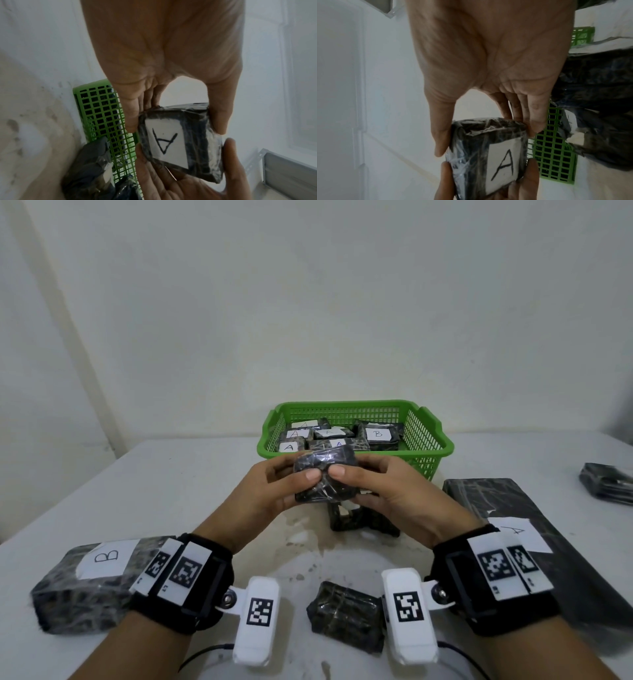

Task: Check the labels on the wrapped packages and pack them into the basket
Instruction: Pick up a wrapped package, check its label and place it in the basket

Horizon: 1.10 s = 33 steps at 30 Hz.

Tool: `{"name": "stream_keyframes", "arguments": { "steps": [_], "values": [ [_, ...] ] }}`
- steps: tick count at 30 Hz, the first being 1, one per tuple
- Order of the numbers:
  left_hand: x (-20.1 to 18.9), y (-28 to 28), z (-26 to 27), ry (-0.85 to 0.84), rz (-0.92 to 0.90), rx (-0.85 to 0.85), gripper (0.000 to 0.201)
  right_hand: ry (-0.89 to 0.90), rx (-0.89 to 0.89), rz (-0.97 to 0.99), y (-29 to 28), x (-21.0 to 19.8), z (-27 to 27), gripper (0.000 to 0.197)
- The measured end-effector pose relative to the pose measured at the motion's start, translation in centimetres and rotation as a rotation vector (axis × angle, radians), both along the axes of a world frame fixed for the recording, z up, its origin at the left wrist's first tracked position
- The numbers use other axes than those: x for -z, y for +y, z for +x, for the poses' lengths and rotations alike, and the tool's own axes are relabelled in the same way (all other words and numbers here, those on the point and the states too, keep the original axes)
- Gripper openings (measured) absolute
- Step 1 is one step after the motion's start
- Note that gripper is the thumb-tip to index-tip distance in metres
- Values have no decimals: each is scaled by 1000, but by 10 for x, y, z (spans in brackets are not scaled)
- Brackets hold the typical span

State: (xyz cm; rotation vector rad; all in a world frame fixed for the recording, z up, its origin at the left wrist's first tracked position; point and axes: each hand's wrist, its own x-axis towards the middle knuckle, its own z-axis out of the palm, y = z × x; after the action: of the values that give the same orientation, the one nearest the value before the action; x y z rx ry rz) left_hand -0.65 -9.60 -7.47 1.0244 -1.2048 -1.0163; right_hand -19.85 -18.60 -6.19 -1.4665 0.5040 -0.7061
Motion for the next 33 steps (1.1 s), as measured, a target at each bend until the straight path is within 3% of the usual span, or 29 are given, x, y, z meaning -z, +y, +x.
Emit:
{"name": "stream_keyframes", "arguments": {
  "steps": [3, 9, 13, 16, 19, 21, 24, 27, 30, 33],
  "values": [
    [-1, 2, 2, -24, 21, 23, 67, 5, 13, 3, 0, 1, 3, 61],
    [-1, 1, 12, -130, -74, -116, 90, 103, 2, 30, 2, 0, 3, 75],
    [-2, 2, 13, -197, -102, -72, 97, 128, 6, 113, 7, -3, 4, 47],
    [-2, 2, 11, -164, -83, -93, 87, 109, 39, 61, 6, 0, 5, 33],
    [-7, 2, 4, -134, -106, -225, 63, 94, 54, 8, 4, 3, 6, 45],
    [-7, 3, 4, -163, -155, -283, 61, 91, 49, 7, 3, 3, 7, 59],
    [-5, 4, 4, -195, -232, -280, 65, 103, 25, 52, 5, 1, 8, 78],
    [-4, 4, 0, -300, -273, -249, 69, 81, 22, 75, 5, 0, 8, 71],
    [-2, 4, 3, -385, -177, -155, 94, 3, 71, 45, 2, 3, 8, 57],
    [-2, 3, 6, -272, -17, -130, 101, -59, 80, 44, -5, 6, 7, 70]
  ]
}}
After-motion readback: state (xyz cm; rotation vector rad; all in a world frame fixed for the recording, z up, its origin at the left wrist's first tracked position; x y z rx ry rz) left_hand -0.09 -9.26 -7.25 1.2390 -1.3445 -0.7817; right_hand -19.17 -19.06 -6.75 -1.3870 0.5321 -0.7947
